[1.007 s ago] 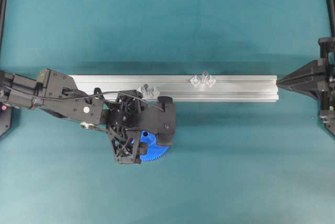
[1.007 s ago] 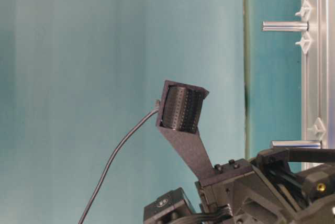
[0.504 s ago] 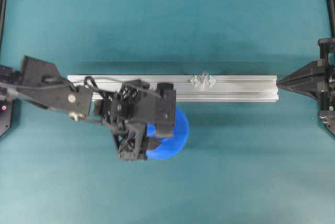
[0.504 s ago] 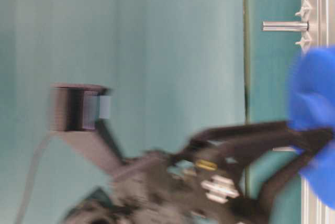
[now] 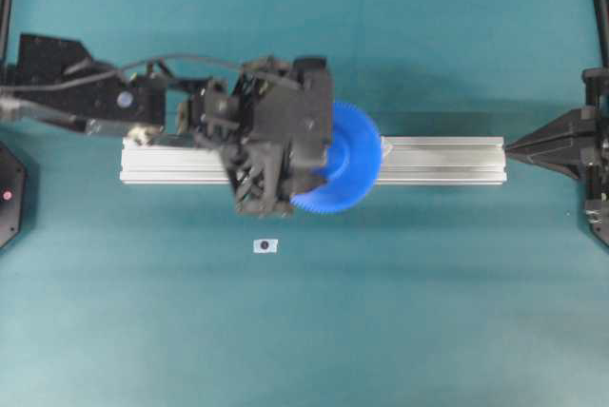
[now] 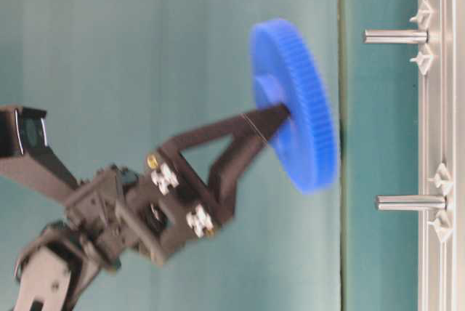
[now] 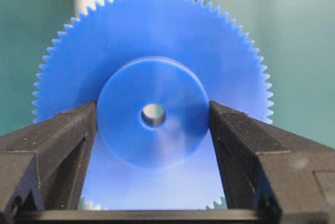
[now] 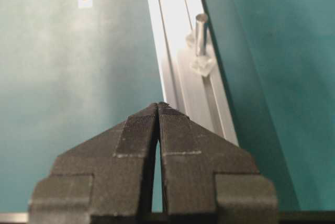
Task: Find the location of the shaft and insert the large gear.
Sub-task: 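Lift the blue gear with the left gripper toward the right shaft, then align the gear's bore above the right metal shaft with the left gripper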
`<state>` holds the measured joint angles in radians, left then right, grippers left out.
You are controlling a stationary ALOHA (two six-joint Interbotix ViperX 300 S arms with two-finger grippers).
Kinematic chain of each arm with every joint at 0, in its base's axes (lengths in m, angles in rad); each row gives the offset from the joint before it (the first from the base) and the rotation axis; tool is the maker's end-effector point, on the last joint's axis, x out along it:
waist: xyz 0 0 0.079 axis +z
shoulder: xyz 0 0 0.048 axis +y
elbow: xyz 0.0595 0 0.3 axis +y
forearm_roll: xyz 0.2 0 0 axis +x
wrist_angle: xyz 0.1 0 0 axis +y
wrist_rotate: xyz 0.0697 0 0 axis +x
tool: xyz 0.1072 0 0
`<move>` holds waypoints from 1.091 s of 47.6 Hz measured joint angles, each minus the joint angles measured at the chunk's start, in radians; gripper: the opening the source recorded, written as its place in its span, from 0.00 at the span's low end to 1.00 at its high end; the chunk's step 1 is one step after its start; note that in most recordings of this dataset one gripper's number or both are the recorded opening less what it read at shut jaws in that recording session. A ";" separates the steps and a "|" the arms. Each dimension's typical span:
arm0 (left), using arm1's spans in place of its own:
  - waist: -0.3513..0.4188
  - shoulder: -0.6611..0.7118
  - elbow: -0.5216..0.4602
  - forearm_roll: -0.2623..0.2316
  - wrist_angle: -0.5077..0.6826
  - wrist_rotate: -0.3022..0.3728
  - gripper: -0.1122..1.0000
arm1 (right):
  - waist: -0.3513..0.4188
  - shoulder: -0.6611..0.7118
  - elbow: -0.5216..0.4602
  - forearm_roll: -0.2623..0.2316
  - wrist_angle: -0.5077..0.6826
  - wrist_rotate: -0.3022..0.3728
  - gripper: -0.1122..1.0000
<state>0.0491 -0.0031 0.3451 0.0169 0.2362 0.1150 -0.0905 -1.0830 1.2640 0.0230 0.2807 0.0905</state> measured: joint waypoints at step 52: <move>0.051 0.282 -0.184 0.000 -0.038 0.078 0.75 | 0.000 -0.054 0.035 0.000 -0.018 0.002 0.15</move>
<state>0.0997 0.2792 0.1611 0.0169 0.1979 0.1933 -0.0905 -1.1367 1.2993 0.0230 0.2623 0.0920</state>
